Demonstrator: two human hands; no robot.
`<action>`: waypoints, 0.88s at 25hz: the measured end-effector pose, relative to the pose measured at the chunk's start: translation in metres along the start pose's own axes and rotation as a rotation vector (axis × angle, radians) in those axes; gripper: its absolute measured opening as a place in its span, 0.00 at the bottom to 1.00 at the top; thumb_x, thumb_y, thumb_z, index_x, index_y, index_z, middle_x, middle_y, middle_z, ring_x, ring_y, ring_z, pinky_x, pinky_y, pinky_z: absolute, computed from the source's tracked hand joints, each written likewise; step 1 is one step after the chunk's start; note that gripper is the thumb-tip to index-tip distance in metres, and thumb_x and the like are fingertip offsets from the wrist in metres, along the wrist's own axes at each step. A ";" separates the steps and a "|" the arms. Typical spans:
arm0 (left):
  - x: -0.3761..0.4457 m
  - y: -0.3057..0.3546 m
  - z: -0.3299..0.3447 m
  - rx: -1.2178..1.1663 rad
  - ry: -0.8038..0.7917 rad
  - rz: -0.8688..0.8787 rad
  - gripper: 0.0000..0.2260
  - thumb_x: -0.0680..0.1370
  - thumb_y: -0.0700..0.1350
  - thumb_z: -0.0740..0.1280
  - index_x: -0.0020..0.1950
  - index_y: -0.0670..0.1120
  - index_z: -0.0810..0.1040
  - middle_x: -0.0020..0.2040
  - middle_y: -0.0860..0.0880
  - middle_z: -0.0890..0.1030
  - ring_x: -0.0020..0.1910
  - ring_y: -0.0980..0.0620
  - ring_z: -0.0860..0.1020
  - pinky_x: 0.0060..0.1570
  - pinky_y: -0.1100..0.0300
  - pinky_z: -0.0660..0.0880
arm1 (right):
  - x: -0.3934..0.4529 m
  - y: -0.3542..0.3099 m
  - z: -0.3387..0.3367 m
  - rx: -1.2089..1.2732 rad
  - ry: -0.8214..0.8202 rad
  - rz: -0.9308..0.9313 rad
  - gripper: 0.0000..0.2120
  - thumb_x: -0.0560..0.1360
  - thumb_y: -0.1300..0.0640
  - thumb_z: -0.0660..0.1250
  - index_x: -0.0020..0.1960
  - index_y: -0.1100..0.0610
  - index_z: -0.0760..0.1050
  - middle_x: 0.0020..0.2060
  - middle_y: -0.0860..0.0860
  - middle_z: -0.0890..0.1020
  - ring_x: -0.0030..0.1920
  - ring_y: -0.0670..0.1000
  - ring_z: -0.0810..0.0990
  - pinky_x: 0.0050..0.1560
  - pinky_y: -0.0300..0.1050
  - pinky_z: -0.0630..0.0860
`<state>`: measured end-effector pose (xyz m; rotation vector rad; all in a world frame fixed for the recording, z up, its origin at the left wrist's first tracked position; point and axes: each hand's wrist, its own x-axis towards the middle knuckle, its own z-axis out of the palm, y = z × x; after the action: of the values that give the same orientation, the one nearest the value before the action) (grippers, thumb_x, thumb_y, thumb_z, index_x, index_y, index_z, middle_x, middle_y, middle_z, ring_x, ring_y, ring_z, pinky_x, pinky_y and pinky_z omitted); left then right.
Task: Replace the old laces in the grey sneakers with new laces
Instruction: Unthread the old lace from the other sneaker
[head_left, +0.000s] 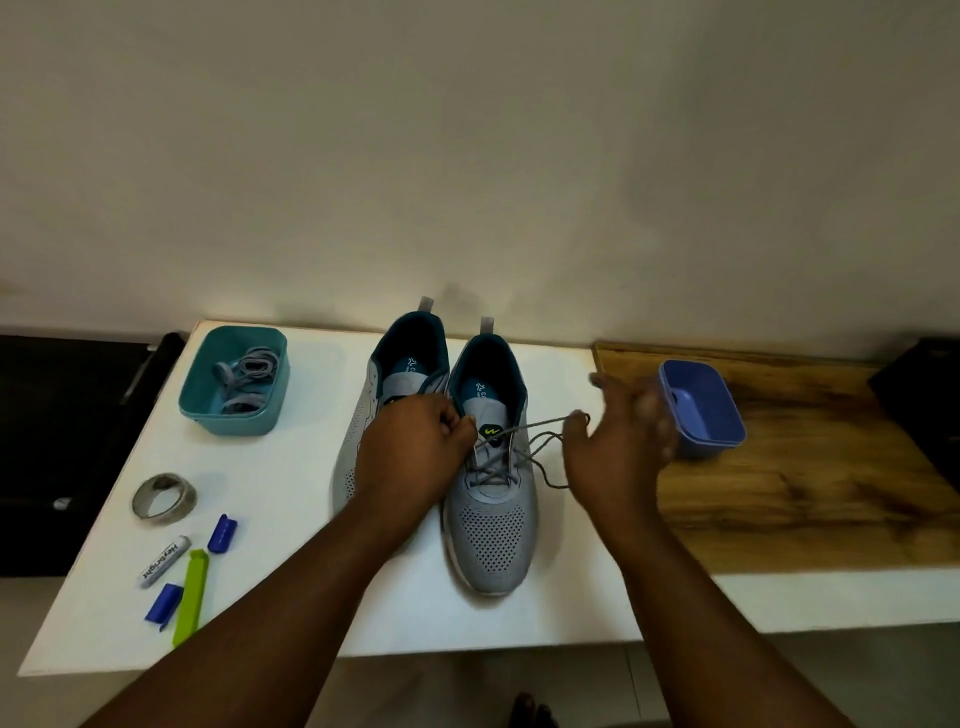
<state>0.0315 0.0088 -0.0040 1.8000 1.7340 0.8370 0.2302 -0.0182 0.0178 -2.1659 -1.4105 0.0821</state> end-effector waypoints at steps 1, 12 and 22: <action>0.000 0.001 0.000 -0.003 -0.002 0.000 0.13 0.76 0.55 0.69 0.34 0.51 0.75 0.28 0.53 0.77 0.31 0.56 0.77 0.33 0.59 0.71 | -0.008 -0.009 0.007 -0.047 -0.094 -0.173 0.19 0.78 0.51 0.67 0.68 0.44 0.75 0.77 0.56 0.65 0.79 0.63 0.56 0.77 0.68 0.53; 0.000 -0.001 -0.003 0.020 0.016 -0.002 0.13 0.76 0.53 0.68 0.34 0.50 0.75 0.29 0.52 0.77 0.31 0.55 0.76 0.34 0.56 0.75 | 0.007 0.009 -0.003 -0.257 0.127 0.029 0.09 0.83 0.53 0.61 0.57 0.56 0.78 0.59 0.58 0.78 0.62 0.63 0.76 0.69 0.65 0.65; -0.014 0.013 0.011 0.450 0.100 0.250 0.08 0.75 0.57 0.68 0.50 0.58 0.83 0.69 0.48 0.71 0.70 0.41 0.65 0.65 0.41 0.64 | 0.013 0.032 -0.007 -0.644 -0.181 0.167 0.20 0.72 0.56 0.71 0.64 0.53 0.75 0.65 0.58 0.75 0.68 0.64 0.72 0.73 0.75 0.55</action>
<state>0.0481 -0.0056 -0.0035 2.3431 1.8992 0.6766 0.2652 -0.0197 0.0115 -2.8630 -1.4930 -0.1387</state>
